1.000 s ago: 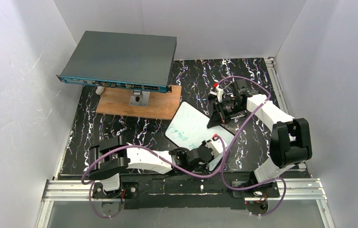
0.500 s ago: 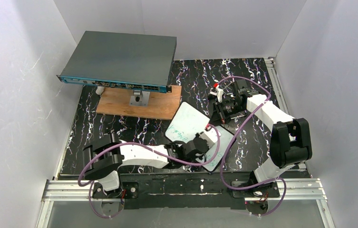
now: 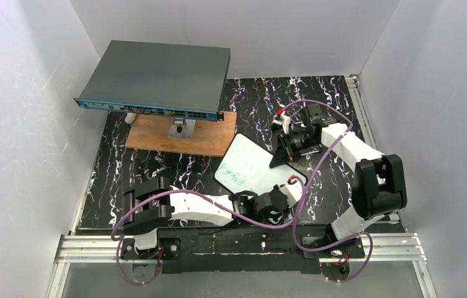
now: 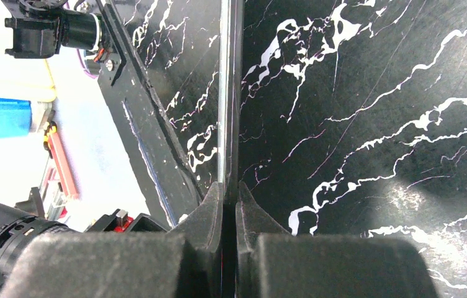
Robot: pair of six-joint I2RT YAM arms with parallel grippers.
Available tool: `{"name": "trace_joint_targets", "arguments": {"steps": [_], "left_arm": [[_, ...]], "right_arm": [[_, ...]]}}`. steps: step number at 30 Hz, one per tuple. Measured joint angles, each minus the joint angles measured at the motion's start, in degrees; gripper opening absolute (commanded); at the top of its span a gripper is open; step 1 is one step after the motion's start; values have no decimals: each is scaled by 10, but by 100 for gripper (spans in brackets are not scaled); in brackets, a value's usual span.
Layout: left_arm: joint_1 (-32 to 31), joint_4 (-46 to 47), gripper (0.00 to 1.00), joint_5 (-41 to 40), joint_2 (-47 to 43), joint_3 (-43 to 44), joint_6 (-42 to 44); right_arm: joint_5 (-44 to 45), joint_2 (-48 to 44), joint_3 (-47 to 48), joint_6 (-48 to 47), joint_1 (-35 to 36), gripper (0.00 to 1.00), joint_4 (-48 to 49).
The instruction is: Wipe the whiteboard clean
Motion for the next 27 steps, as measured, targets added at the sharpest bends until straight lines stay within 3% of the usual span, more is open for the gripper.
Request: {"name": "trace_joint_targets", "arguments": {"steps": [12,27], "left_arm": [[58,-63,0,-57,-36,-4,-111],[13,-47,0,6,2,31,-43]], "right_arm": [[2,0,0,3,-2,1,6],[1,0,0,-1,-3,1,0]]}}
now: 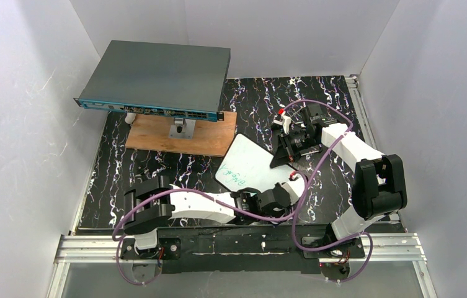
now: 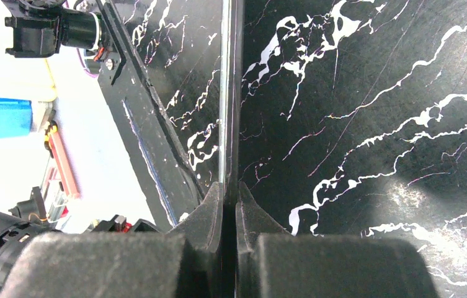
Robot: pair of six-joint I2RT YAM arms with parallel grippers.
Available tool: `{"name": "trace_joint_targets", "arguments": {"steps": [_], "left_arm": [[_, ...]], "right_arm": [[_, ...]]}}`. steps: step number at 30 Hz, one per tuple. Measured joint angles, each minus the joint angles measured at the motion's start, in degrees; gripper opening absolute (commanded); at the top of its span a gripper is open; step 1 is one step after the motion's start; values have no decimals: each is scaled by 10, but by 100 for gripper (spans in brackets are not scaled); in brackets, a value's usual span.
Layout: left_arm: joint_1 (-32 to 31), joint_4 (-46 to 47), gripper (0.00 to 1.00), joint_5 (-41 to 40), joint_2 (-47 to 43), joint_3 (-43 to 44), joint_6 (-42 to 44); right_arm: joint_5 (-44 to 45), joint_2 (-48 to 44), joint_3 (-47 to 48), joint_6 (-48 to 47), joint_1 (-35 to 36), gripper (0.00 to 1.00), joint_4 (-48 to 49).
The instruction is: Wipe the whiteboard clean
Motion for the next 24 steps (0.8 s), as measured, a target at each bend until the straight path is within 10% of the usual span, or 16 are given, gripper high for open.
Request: {"name": "trace_joint_targets", "arguments": {"steps": [24], "left_arm": [[28,-23,0,-31,-20,-11,-129]], "right_arm": [[0,0,0,-1,0,1,1]]}}
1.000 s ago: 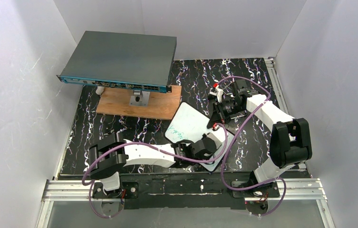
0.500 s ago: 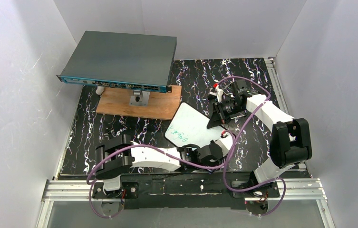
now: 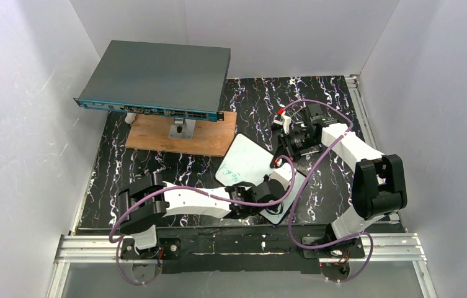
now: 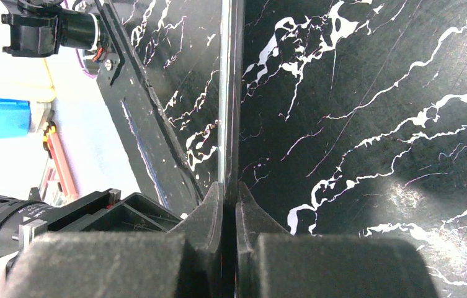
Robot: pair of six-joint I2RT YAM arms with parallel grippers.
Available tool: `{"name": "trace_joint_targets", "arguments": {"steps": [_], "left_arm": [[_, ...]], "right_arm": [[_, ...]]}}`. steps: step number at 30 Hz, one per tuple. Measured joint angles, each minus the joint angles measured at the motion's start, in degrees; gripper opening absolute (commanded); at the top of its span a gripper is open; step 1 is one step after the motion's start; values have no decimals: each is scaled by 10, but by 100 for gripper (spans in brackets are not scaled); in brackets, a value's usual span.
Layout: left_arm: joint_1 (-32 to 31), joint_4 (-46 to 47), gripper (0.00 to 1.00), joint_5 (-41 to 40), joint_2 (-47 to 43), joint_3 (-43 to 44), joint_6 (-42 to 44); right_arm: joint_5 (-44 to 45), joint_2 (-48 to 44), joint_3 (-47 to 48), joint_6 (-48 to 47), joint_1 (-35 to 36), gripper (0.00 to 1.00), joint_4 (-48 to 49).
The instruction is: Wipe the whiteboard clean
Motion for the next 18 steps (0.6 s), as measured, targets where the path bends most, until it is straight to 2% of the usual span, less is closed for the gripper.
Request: {"name": "trace_joint_targets", "arguments": {"steps": [18], "left_arm": [[-23,17,0,37,31,38,28]], "right_arm": [[-1,0,0,-1,0,1,-1]]}}
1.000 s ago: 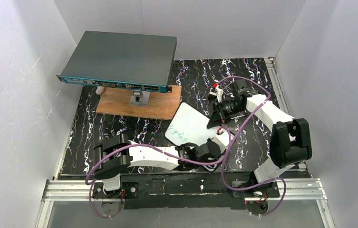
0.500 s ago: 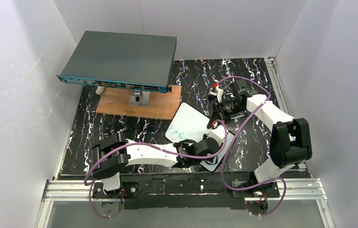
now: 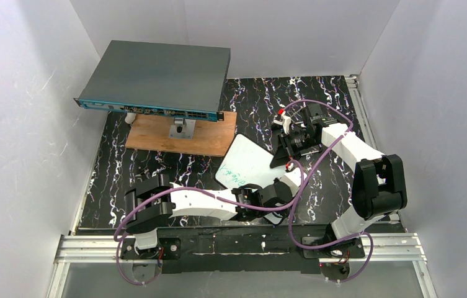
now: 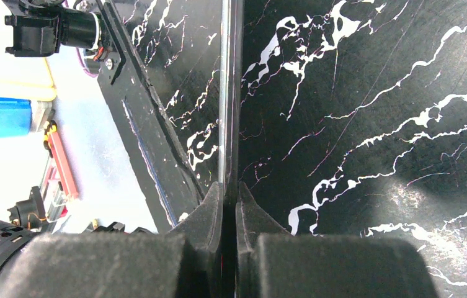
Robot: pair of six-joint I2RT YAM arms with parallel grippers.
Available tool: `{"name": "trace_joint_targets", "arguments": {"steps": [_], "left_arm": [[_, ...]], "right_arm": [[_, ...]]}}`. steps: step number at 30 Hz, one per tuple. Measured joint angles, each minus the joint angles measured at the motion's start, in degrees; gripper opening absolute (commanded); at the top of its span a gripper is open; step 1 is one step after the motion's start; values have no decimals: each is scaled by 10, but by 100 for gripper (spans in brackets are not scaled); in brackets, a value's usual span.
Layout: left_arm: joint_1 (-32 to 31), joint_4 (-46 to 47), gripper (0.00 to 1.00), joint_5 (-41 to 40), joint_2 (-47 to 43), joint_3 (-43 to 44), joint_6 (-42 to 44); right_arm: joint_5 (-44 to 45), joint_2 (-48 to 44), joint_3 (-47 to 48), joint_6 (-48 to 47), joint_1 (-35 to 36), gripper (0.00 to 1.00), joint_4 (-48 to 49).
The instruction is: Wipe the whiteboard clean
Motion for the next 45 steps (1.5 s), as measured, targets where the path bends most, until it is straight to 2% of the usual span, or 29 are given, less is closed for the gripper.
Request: {"name": "trace_joint_targets", "arguments": {"steps": [20,33,38,45], "left_arm": [[0,18,0,64,8,-3,-15],[0,40,0,87,-5,-62,-55],[5,27,0,78,-26,-94,-76],[37,5,0,10,-75,-129,-97]], "right_arm": [[0,0,0,0,0,1,-1],[-2,0,0,-2,-1,1,-1],[-2,0,0,-2,-1,1,-1],[-2,0,0,0,-1,1,-1]]}}
